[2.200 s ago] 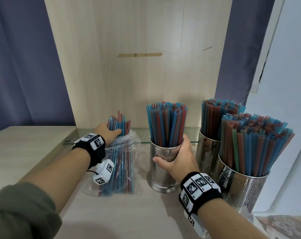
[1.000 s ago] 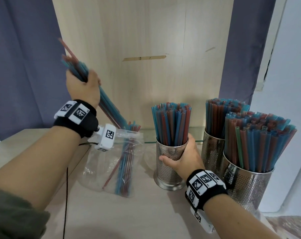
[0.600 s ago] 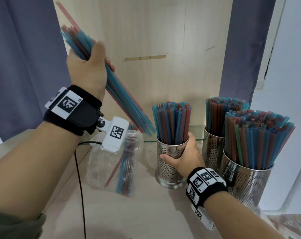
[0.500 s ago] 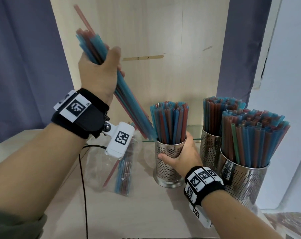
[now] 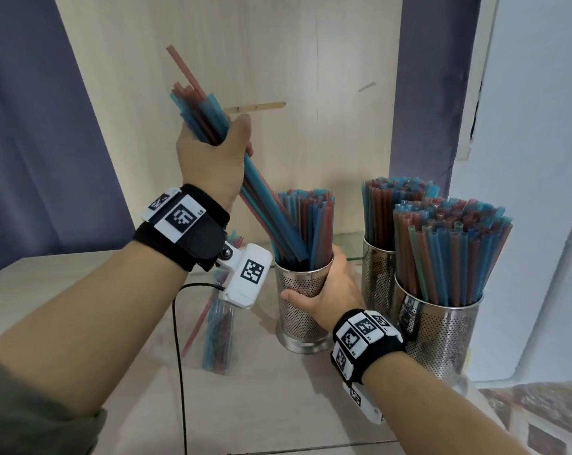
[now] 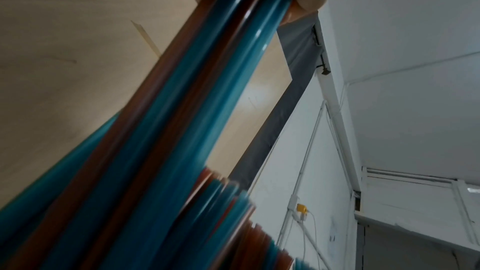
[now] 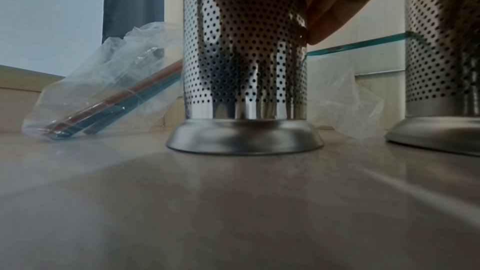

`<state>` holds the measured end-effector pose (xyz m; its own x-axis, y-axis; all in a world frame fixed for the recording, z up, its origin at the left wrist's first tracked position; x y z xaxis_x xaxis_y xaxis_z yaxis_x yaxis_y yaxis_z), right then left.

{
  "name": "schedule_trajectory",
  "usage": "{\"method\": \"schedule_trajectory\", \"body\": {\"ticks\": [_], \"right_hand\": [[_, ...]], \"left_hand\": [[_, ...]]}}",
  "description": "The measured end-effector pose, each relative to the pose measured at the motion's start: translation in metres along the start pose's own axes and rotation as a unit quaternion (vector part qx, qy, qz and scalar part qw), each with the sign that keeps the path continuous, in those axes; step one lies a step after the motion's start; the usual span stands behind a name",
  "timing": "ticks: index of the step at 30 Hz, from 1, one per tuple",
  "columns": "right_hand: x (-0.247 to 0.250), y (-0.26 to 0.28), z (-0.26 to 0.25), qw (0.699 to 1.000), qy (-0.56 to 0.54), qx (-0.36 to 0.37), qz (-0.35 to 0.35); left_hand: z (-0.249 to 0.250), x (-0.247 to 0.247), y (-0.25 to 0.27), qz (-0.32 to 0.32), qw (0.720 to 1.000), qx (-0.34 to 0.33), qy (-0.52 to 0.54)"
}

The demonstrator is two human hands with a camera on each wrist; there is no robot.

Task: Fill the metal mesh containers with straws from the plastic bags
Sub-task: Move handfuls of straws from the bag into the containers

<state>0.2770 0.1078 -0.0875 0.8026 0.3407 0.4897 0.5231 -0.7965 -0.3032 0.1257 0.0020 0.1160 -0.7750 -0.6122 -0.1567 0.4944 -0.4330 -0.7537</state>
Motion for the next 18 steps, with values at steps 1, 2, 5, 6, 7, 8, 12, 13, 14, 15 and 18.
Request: {"method": "schedule_trajectory", "body": {"ticks": [1, 2, 5, 6, 7, 8, 12, 13, 14, 15, 18], "right_hand": [[0.000, 0.000, 0.000, 1.000, 0.000, 0.000, 0.001], [0.000, 0.000, 0.000, 1.000, 0.001, 0.000, 0.001], [0.000, 0.000, 0.000, 1.000, 0.003, 0.002, 0.003], [0.000, -0.001, 0.000, 1.000, 0.003, 0.003, 0.002], [0.000, -0.001, 0.001, 1.000, 0.003, 0.002, 0.001], [-0.001, -0.001, 0.001, 1.000, 0.003, 0.002, 0.001], [-0.003, -0.003, 0.004, 1.000, 0.003, -0.004, -0.004], [-0.003, -0.003, 0.004, 1.000, 0.004, -0.005, -0.004], [-0.003, -0.003, 0.005, 1.000, 0.006, -0.006, -0.004], [-0.004, -0.003, 0.005, 1.000, 0.007, -0.006, -0.002], [-0.004, -0.003, 0.004, 1.000, 0.009, 0.001, 0.004]], "left_hand": [[-0.005, -0.001, 0.002, -0.004, 1.000, 0.003, -0.009], [-0.009, -0.002, 0.004, -0.007, 1.000, 0.008, -0.020], [-0.021, -0.006, 0.015, -0.016, 0.999, 0.017, -0.049], [-0.023, -0.008, 0.019, -0.018, 0.998, 0.016, -0.054], [-0.025, -0.009, 0.021, -0.019, 0.998, 0.015, -0.057], [-0.028, -0.010, 0.023, -0.019, 0.998, 0.015, -0.059], [-0.035, -0.013, 0.026, -0.028, 0.997, 0.018, -0.064], [-0.037, -0.014, 0.026, -0.031, 0.997, 0.021, -0.066], [-0.039, -0.014, 0.026, -0.034, 0.997, 0.024, -0.068], [-0.041, -0.015, 0.026, -0.040, 0.996, 0.027, -0.073], [-0.050, -0.021, 0.028, -0.080, 0.990, 0.043, -0.106]]}}
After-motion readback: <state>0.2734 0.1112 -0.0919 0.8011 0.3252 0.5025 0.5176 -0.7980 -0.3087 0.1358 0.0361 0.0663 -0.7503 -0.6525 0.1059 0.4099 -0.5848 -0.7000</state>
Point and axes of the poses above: each hand's wrist, its own y-axis away from the middle knuckle, its own x-axis out of the back of the hand, z = x × y, the point moved 6 cm from there along -y, towards the middle knuckle, and after that the axes turned 9 degrees about -z, right-handed, at the moved point
